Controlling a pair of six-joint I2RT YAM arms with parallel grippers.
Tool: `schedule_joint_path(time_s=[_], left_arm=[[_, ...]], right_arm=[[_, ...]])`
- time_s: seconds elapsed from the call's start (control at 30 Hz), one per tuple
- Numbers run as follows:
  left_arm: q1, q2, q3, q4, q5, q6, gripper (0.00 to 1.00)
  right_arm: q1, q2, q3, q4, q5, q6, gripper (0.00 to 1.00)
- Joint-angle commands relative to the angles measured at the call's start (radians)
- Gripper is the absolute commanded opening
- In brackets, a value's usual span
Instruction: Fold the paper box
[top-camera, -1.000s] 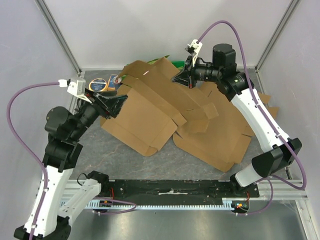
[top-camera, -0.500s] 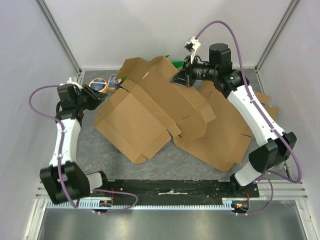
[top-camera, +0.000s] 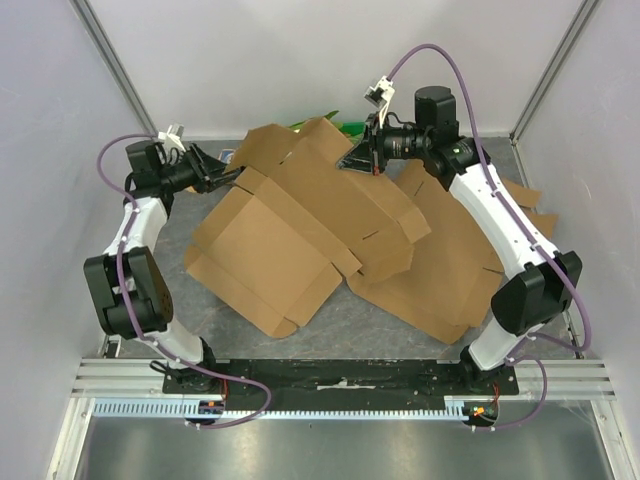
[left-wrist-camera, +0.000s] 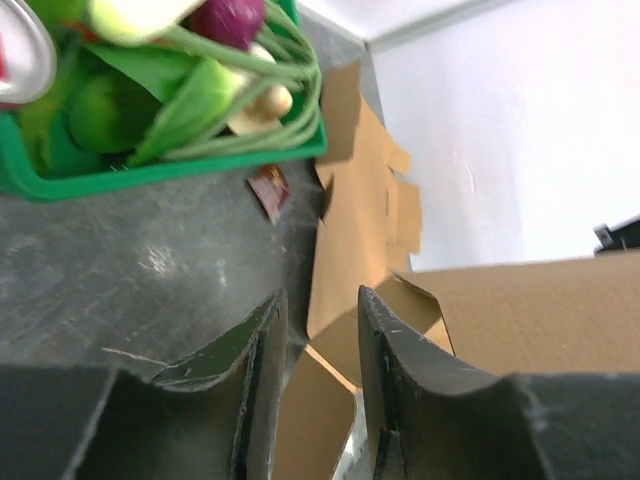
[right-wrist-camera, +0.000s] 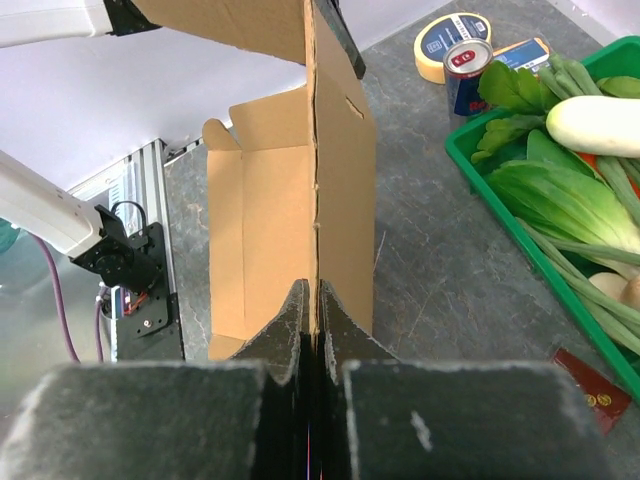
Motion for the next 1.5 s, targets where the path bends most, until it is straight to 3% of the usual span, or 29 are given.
schedule_joint_path(time_s=[0.0, 0.2, 0.47, 0.67, 0.7, 0.9, 0.93, 1.03, 1.07, 1.17, 1.37, 1.47], left_arm=[[-0.028, -0.001, -0.025, 0.103, 0.232, 0.056, 0.40], [-0.059, -0.027, -0.063, 0.083, 0.268, 0.066, 0.39], [-0.130, 0.019, -0.039, -0.049, 0.169, 0.156, 0.50], [-0.156, 0.025, -0.033, -0.074, 0.088, 0.158, 0.26], [-0.159, 0.019, -0.033, -0.087, 0.075, 0.168, 0.18], [-0.157, -0.079, -0.089, -0.141, -0.064, 0.198, 0.07], [-0.157, -0.095, -0.103, -0.140, -0.089, 0.192, 0.08], [-0.157, -0.164, -0.177, -0.135, -0.168, 0.148, 0.27], [-0.157, -0.216, -0.201, -0.124, -0.190, 0.139, 0.41], [-0.156, -0.321, -0.320, -0.123, -0.294, 0.106, 0.59], [-0.116, -0.516, -0.497, -0.143, -0.485, -0.001, 0.70], [-0.076, -0.584, -0.510, -0.196, -0.557, -0.004, 0.72]], right_arm=[[-0.019, 0.017, 0.061, 0.039, -0.048, 0.002, 0.00], [-0.022, 0.057, 0.093, 0.071, -0.055, 0.042, 0.00], [-0.022, 0.072, 0.092, 0.139, -0.084, 0.109, 0.00], [-0.022, 0.049, 0.058, 0.194, -0.084, 0.141, 0.00], [-0.023, 0.052, 0.055, 0.194, -0.084, 0.138, 0.00], [-0.016, 0.042, -0.003, 0.190, -0.047, 0.083, 0.00], [-0.010, 0.040, -0.011, 0.187, -0.036, 0.071, 0.00], [0.018, 0.032, -0.006, 0.113, 0.046, -0.012, 0.00], [0.032, 0.034, 0.000, 0.058, 0.076, -0.073, 0.00], [0.104, 0.060, 0.040, -0.063, 0.241, -0.162, 0.00], [0.240, 0.111, 0.073, -0.140, 0.499, -0.282, 0.00], [0.266, 0.133, 0.081, -0.143, 0.557, -0.300, 0.00]])
